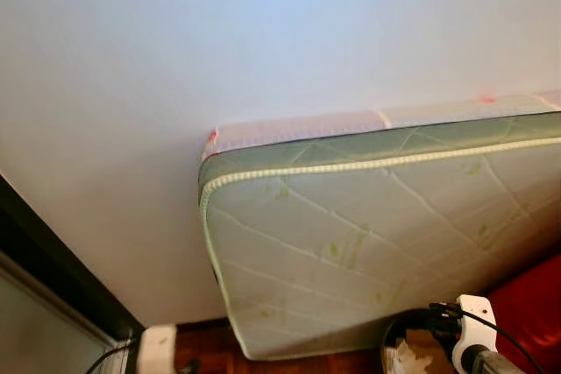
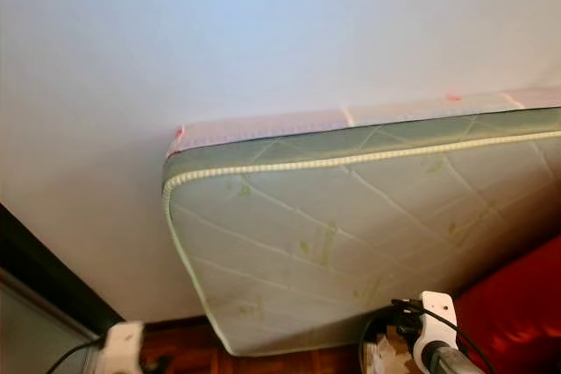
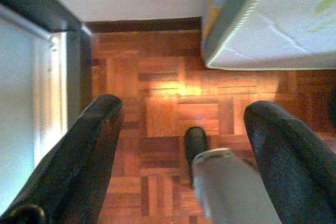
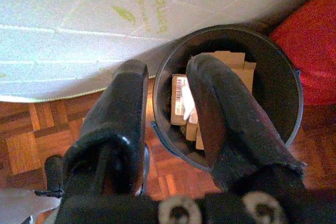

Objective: Clean up the room

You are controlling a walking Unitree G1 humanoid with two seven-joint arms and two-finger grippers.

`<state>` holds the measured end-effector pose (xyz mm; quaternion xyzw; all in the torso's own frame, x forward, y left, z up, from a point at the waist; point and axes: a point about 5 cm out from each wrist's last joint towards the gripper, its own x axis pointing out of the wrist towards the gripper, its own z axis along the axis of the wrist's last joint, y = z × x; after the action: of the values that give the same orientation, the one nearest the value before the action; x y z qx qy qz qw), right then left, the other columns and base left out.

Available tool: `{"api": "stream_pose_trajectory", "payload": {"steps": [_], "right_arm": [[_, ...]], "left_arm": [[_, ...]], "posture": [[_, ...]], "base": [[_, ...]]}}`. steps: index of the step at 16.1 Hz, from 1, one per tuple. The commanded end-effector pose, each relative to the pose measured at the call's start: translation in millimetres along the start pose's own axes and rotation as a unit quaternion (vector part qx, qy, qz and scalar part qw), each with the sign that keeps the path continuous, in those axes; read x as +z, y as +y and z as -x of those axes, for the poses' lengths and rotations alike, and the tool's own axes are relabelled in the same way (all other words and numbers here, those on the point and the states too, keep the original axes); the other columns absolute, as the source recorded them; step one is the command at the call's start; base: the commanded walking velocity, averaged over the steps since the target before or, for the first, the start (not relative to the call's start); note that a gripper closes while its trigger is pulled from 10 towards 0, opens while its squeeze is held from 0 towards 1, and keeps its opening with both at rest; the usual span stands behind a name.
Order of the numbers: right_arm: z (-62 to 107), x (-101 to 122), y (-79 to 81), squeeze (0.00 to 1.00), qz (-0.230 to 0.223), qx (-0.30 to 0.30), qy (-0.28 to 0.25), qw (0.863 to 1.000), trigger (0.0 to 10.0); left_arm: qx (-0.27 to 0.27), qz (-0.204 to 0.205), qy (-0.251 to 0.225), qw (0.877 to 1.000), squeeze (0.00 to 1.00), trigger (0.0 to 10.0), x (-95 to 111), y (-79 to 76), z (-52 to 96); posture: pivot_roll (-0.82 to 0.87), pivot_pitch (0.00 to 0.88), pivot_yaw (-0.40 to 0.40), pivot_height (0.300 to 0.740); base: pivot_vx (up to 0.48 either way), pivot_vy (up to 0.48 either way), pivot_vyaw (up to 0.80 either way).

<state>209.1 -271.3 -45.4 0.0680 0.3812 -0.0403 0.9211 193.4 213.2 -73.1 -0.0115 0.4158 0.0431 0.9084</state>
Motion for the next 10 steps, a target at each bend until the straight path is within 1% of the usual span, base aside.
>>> {"api": "stream_pose_trajectory", "payload": {"steps": [1,3,6,8,9,10], "right_arm": [[0.3,-1,0.0,0.0,0.004,0.002,0.0,1.0,10.0],[0.2,-1,0.2,0.0,0.003,0.002,-0.001,1.0,10.0],[0.2,-1,0.3,0.0,0.001,0.001,-0.001,1.0,10.0],[0.2,-1,0.3,0.0,0.0,0.001,-0.001,1.0,10.0],[0.2,-1,0.3,0.0,-0.001,0.0,-0.001,1.0,10.0],[0.2,-1,0.2,0.0,-0.001,0.0,-0.001,1.0,10.0]], "left_arm": [[0.003,-0.011,0.007,1.0,0.0,10.0,1,-1.8,-0.9],[-0.003,-0.014,0.0,1.0,0.0,10.0,12,-16.5,-5.2],[-0.004,-0.015,-0.006,1.0,0.0,10.0,19,-20.8,-7.0],[-0.001,-0.016,-0.009,1.0,0.0,10.0,21,-15.1,-6.8],[0.003,-0.016,-0.01,1.0,0.0,10.0,21,-8.4,-6.1],[0.005,-0.016,-0.011,1.0,0.0,10.0,20,-4.3,-5.5]], "posture": [[-0.06,0.0,0.0,0.74],[-0.06,0.0,0.001,0.74],[-0.06,0.0,0.002,0.74],[-0.06,0.0,0.003,0.74],[-0.06,0.0,0.003,0.74],[-0.06,0.0,0.002,0.74]], "base": [[-0.262,0.0,0.0],[-0.264,0.0,0.0],[-0.265,0.0,0.0],[-0.274,0.0,0.0],[-0.266,0.0,0.0],[0.0,0.0,0.0]]}}
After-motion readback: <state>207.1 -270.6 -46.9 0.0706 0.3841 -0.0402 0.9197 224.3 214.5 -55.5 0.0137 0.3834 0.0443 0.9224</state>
